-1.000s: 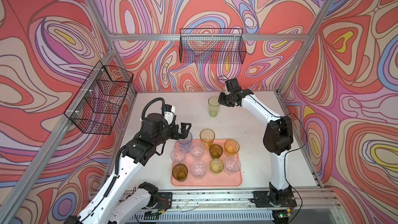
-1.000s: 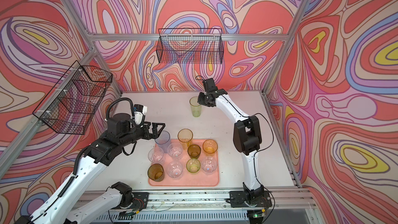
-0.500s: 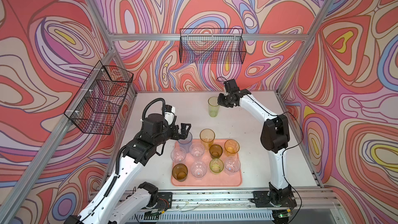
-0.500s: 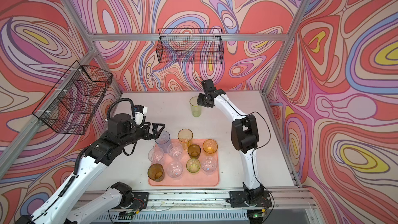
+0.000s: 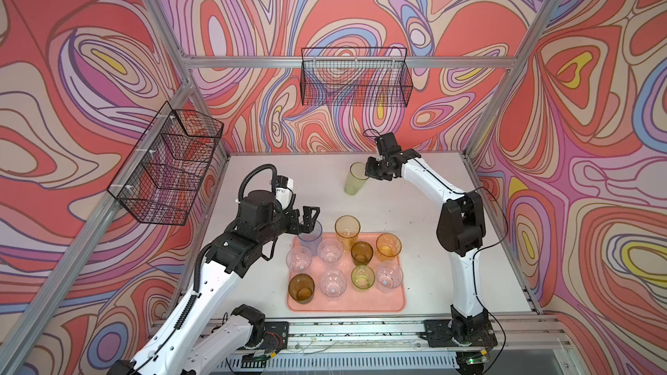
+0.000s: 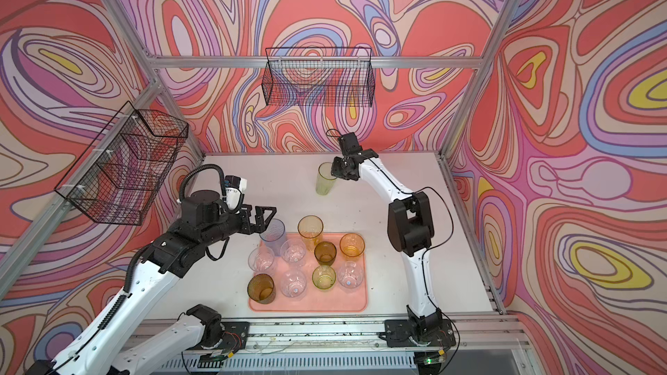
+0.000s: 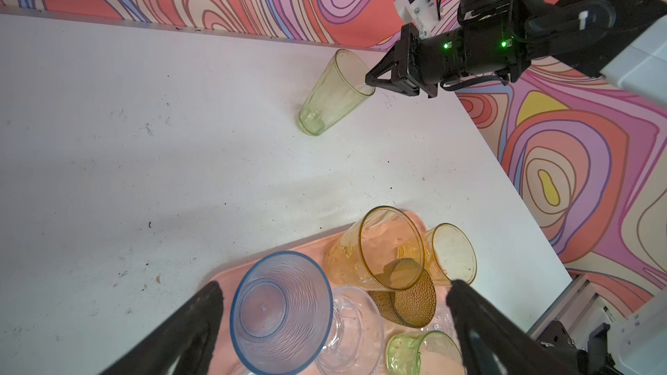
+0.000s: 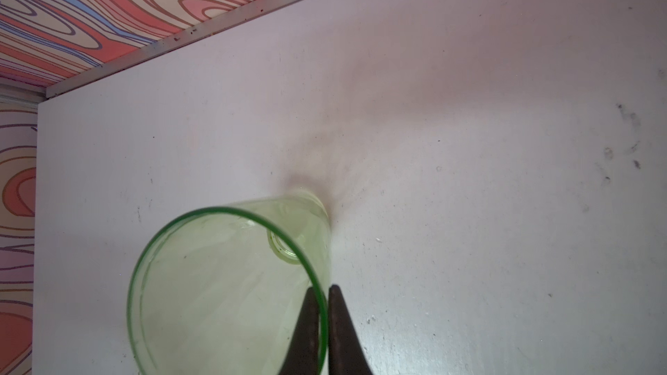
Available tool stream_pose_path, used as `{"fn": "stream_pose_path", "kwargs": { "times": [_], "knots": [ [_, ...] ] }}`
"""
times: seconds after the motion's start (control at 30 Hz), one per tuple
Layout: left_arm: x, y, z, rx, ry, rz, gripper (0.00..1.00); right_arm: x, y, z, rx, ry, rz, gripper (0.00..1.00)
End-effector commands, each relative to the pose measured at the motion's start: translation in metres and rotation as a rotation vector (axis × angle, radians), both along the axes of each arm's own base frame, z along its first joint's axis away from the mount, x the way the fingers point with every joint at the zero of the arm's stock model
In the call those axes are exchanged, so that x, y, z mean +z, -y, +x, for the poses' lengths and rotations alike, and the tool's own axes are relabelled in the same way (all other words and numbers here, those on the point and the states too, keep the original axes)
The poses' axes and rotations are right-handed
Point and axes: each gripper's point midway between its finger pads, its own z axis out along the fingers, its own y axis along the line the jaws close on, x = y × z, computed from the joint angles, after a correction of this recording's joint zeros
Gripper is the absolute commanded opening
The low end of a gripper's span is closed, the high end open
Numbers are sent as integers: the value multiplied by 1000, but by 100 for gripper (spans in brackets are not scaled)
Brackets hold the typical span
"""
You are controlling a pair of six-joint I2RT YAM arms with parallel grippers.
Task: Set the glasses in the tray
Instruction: 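Lift the green glass with the right gripper and carry it toward the tray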
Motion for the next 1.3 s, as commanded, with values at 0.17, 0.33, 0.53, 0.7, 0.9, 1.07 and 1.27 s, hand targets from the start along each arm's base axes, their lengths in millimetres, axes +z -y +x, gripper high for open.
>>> {"fn": "stream_pose_path", "kwargs": {
  "times": [0.17, 0.33, 0.53, 0.7, 0.9, 1.07, 1.27],
  "knots": [
    [4, -2, 0, 13, 17, -18, 100, 34, 7, -12, 2, 53, 16, 0],
    [8, 1, -1, 4, 8, -41, 100, 57, 9, -21, 11, 85, 37, 0],
    [15, 5, -7, -19, -6, -76, 100, 80, 16, -37, 20, 119, 41, 0],
    [17, 6, -17, -47, -37, -71, 100, 96, 22, -54, 25, 141, 41, 0],
    [19, -1, -31, -36, -50, -59, 100, 116, 33, -79, 32, 179, 42, 0],
    [23, -6, -38, -17, -37, -89, 100, 120, 38, -96, 37, 187, 54, 0],
    [30, -3, -42, -30, -41, -121, 100, 123, 47, -115, 25, 194, 51, 0]
  ]
}}
